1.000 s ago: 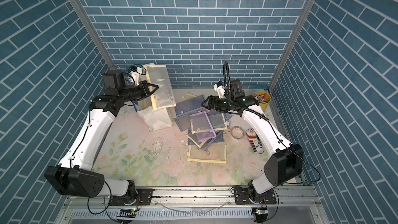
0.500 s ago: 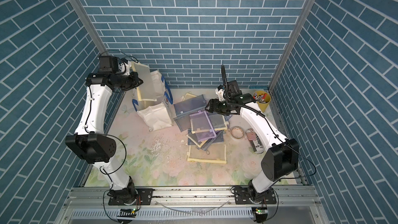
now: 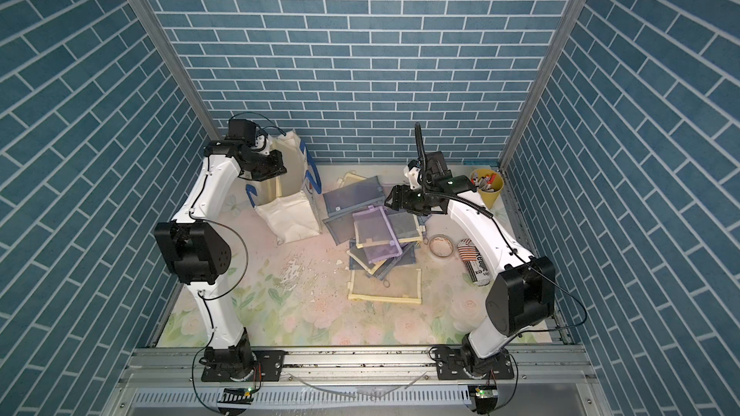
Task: Put the pencil pouch into the canvas bag
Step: Place the pencil pouch in the canvas bag.
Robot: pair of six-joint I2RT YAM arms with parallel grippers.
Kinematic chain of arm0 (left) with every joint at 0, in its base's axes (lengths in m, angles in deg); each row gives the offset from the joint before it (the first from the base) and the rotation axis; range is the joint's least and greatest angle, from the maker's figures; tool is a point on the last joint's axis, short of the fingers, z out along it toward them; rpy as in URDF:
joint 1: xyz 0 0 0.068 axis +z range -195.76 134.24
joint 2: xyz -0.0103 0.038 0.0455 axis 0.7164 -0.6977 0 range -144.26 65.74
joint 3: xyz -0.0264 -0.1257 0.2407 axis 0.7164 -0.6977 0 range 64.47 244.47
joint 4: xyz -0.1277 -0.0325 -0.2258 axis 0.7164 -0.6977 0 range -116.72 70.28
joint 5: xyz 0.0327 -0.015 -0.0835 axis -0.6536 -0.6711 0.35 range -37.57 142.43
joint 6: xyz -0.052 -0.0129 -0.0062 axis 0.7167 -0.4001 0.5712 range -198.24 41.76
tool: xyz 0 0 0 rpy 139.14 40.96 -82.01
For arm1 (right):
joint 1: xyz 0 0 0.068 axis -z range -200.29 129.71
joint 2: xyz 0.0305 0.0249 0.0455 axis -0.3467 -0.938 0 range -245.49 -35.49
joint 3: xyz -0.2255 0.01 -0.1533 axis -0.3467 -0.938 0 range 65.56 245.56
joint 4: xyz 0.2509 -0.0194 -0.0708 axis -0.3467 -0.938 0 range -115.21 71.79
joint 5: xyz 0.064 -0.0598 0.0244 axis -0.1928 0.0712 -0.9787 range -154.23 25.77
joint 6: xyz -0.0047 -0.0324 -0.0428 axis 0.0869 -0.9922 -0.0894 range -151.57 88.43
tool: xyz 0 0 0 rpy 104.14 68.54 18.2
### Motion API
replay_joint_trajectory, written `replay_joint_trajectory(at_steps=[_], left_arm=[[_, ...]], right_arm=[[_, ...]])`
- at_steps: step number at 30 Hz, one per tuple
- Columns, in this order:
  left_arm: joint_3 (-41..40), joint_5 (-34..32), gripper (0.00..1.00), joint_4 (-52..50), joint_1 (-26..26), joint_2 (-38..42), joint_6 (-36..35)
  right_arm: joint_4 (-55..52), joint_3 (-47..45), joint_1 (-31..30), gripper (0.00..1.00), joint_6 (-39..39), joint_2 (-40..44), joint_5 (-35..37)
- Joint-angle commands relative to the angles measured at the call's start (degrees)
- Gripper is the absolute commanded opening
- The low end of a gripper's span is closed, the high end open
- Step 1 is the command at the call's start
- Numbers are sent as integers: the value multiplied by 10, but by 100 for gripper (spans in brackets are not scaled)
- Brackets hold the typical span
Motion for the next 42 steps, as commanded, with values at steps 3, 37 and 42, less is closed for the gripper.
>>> replay_joint_trajectory(at_steps=[3,37,42], left_arm=[[-2,-29,7,4,-14,-16,5],[-403,12,79,316,-342,161,202],[-417,25,76,369,-342,103,224]], right_arm=[[15,-18,8,74,-11,12,-4],[111,-27,36,66,44,-188,-69],[130,-32,36,60,49,-209,-85]])
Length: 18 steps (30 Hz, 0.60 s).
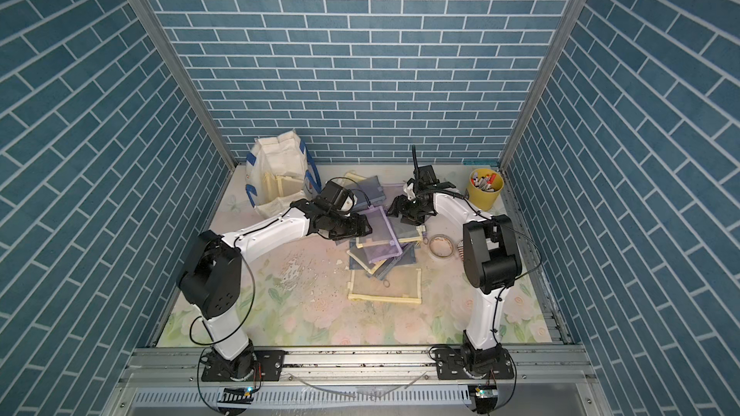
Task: Put the pencil pouch into the canvas bag
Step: Place the pencil pouch in the canvas bag, then pick up the pencil pouch.
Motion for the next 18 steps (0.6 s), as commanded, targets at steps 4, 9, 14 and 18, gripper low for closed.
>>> replay_joint_trajectory(at_steps=[4,9,14,18], left_arm=[[-13,20,73,119,3,-43,49],[-19,23,70,142,3,-67,64],[-27,30,70,152,3,-82,71],[-45,35,69,173,3,-89,82]], right_arm=[[41,-21,0,57,23,-28,-37],[70,-42,-1,56,40,-42,-57],[100,-58,-6,56,56,-49,-73],[118,-72,-13,54,66,-49,-81]])
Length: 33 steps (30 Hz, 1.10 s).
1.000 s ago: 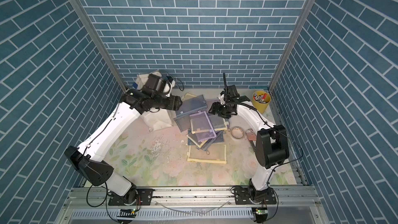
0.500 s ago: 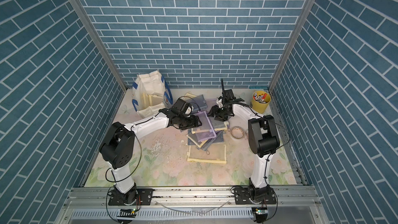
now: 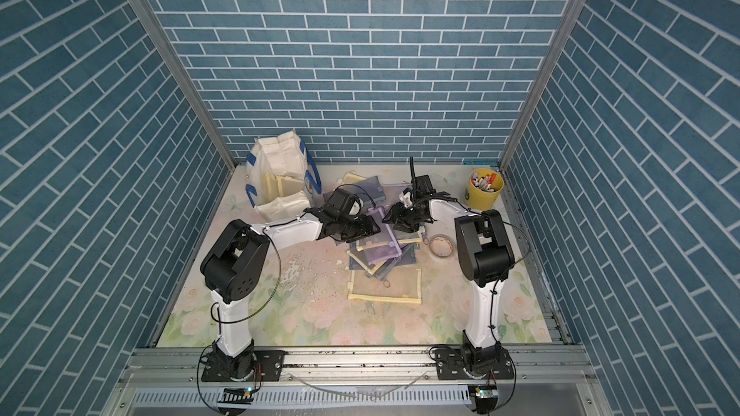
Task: Put the pencil pouch into the canvas bag
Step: Pick up the pencil pouch.
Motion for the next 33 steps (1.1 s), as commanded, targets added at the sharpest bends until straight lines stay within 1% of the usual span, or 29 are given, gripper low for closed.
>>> replay_joint_trajectory(at_steps=[1,4,6,8,9,13,15,18,22,24,28,31,33], left_arm=[[-20,10,69,23,2,-13,13],[-37,15,69,45,2,-19,20],[-46,17,68,59,2,-20,26],[-52,18,68,69,2,-19,28],[-53,18,68,72,2,-16,27],[-66,3,68,79,2,9,16],[-67,-1,68,71,3,28,7],[-68,8,73,55,9,62,-7],[-88,57,78,68,28,121,-9],[-96,70,88,54,35,156,-17],[-100,77,95,-6,54,220,-48],[-105,91,99,-12,78,256,-49],[-104,101,99,-12,92,271,-46]], right_arm=[[26,-25,-8,53,26,-8,-16],[48,-39,-14,48,39,-10,-24],[50,-40,-19,44,40,-12,-25],[49,-40,-22,42,40,-13,-25],[48,-41,-22,39,41,-12,-24],[46,-47,-21,11,38,5,-14],[43,-52,-21,1,34,20,-11],[51,-68,-21,0,29,52,-12],[82,-100,-22,0,30,113,-25],[98,-112,-20,0,31,144,-36],[124,-119,-20,0,33,201,-61],[158,-114,-20,0,50,226,-93],[188,-111,-20,0,70,239,-112]])
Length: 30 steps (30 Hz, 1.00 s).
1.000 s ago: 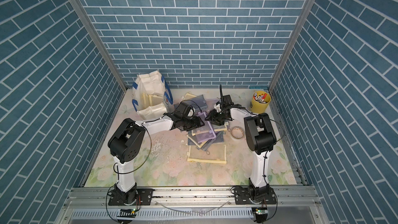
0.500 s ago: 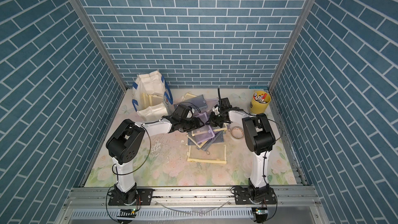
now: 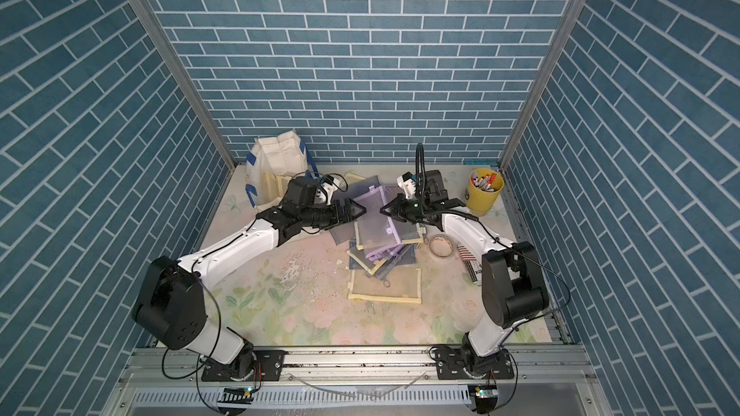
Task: Put the pencil pouch into the canvas bag
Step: Pick up the pencil pouch.
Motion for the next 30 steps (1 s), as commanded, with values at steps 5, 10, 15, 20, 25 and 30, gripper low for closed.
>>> replay_joint_trajectory(at_steps=[5,10,15,20,25,30], left_arm=[[-6,54,99,23,27,34,4],[9,70,99,70,15,35,17],[9,78,80,118,15,35,44],[11,75,53,124,15,46,49],[11,67,22,118,18,63,46],[18,62,0,98,33,70,44]], right_arm=[[108,15,-2,0,64,33,-74],[228,5,-4,0,144,36,-94],[294,1,-8,0,183,31,-91],[321,-3,-11,0,197,26,-85],[323,-4,-14,0,198,28,-83],[212,18,-24,28,123,47,-56]])
